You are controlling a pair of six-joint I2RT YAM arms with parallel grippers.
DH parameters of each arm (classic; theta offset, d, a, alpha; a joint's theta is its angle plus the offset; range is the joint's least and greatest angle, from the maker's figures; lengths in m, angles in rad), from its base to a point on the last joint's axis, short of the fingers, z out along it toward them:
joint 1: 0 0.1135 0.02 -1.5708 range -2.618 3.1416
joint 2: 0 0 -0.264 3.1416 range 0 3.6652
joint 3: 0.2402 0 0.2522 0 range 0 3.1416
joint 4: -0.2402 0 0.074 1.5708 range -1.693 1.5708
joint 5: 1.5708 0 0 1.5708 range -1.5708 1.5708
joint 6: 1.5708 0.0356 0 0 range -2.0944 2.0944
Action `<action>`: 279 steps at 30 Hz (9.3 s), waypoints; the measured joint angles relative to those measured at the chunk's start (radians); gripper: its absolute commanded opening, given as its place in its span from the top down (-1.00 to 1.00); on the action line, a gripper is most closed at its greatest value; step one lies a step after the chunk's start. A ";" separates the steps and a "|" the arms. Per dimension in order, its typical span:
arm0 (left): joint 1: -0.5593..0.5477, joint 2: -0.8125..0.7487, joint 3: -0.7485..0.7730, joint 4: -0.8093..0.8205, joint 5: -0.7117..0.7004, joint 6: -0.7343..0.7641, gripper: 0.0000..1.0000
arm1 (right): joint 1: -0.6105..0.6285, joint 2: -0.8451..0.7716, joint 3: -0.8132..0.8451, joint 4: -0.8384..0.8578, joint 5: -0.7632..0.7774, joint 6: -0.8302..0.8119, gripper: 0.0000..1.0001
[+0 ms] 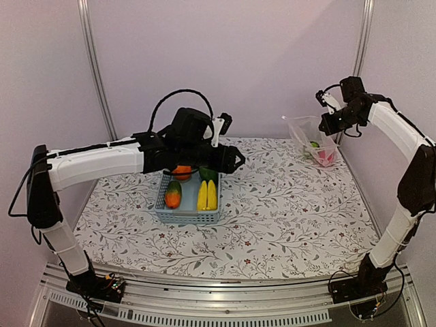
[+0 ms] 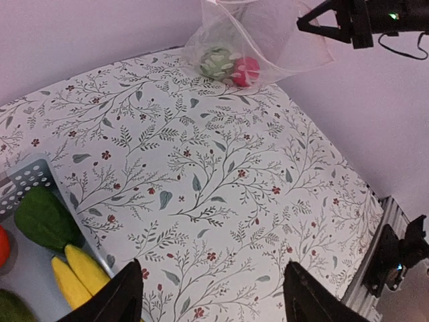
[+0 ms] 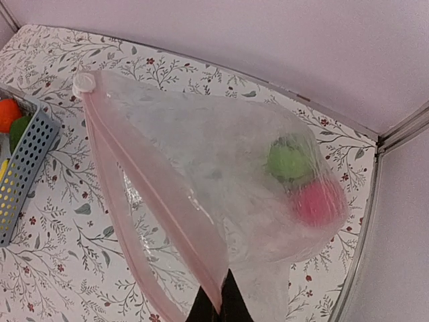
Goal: Place the food in the zip-top bag and seal the zipper
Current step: Adjust the zipper food storage bag at the corner of the board, then pick up the fake vegetable from the bin, then place the fake vegetable in the zipper food storage bag, then adjust the zipper food storage bag at the center of the board.
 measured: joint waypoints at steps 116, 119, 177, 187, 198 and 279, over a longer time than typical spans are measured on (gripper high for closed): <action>0.311 0.624 0.487 -0.299 -0.077 -0.265 -0.31 | 0.255 -0.194 -0.476 0.189 -0.331 -0.216 1.00; 0.311 0.624 0.487 -0.300 -0.078 -0.264 -0.19 | 0.253 -0.194 -0.476 0.189 -0.331 -0.216 1.00; -0.128 -0.198 -0.324 0.710 0.069 0.369 -0.02 | 0.284 -0.216 -0.192 -0.283 -0.386 -0.182 1.00; -0.188 0.018 -0.169 0.759 0.054 0.550 0.01 | 0.286 -0.230 -0.167 -0.325 -0.443 -0.182 1.00; -0.204 0.122 -0.121 0.795 -0.074 0.724 -0.34 | 0.277 -0.232 -0.129 -0.339 -0.448 -0.182 1.00; -0.205 0.528 0.567 0.440 -0.259 1.048 0.46 | 0.287 -0.248 -0.069 -0.016 0.425 -0.198 1.00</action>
